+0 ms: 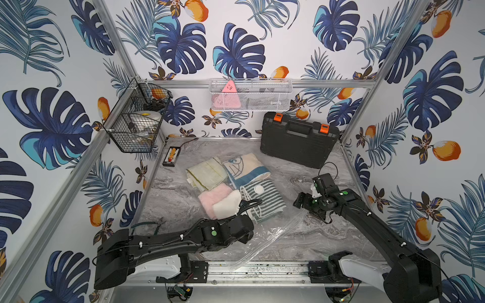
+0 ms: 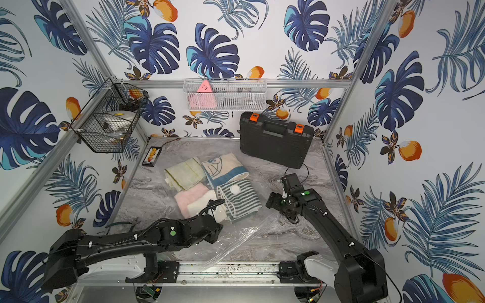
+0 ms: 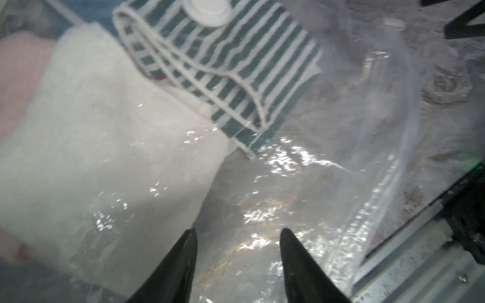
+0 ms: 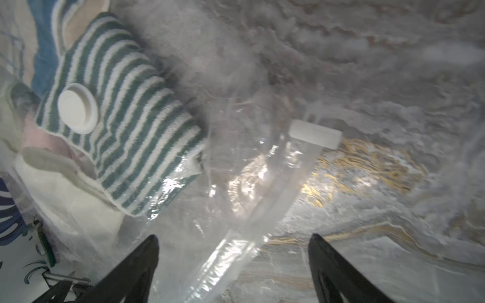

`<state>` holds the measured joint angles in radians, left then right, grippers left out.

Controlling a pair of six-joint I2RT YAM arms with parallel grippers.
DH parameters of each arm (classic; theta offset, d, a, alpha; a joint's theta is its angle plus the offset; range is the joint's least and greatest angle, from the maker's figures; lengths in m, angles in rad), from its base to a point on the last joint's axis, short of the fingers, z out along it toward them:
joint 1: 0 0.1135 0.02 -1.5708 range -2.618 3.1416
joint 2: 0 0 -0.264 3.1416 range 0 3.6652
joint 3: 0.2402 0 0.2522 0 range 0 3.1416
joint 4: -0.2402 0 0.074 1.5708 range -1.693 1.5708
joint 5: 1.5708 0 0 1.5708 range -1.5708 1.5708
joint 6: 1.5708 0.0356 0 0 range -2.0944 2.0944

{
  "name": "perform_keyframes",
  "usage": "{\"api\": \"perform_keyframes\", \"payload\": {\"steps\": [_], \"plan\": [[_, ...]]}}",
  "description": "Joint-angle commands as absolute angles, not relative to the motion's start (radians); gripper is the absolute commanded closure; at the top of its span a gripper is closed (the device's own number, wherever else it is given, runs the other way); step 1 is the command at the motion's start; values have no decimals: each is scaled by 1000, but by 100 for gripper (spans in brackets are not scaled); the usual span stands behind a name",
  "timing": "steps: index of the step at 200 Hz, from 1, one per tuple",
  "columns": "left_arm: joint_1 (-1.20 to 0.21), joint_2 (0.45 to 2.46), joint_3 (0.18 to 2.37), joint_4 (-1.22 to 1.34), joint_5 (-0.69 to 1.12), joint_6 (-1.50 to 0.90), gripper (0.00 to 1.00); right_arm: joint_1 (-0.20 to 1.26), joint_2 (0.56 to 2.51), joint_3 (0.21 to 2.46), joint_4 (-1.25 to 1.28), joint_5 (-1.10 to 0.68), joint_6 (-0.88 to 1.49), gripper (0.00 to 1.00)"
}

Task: Place the folded towel into the vacuum bag
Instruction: Adjust the vacuum bag at the center of the board, then close the vacuum bag at the center of the board.

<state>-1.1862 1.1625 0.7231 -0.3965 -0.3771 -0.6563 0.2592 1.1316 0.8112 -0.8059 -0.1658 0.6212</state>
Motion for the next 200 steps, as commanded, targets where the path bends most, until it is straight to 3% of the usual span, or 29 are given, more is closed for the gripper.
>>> {"api": "perform_keyframes", "payload": {"steps": [1,46,79,99,136,161,200], "plan": [[-1265,1215,790,-440,-429,-487,42,168,1097,774,-870,-225,662,10],[-1311,1316,764,-288,-411,-412,38,54,1211,695,-646,-487,708,15],[-1310,1353,752,-239,-402,-439,38,51,1269,642,-535,-490,775,23],[-1310,1340,704,-208,-391,-480,38,48,1285,566,-469,-488,790,35],[-1301,1284,673,-235,-387,-484,37,43,1306,537,-448,-484,761,74],[-1306,1274,726,-325,-345,-456,31,43,1173,576,-533,-445,769,87],[-1438,1345,836,-454,-369,-418,20,42,1098,678,-606,-486,809,94]]}}
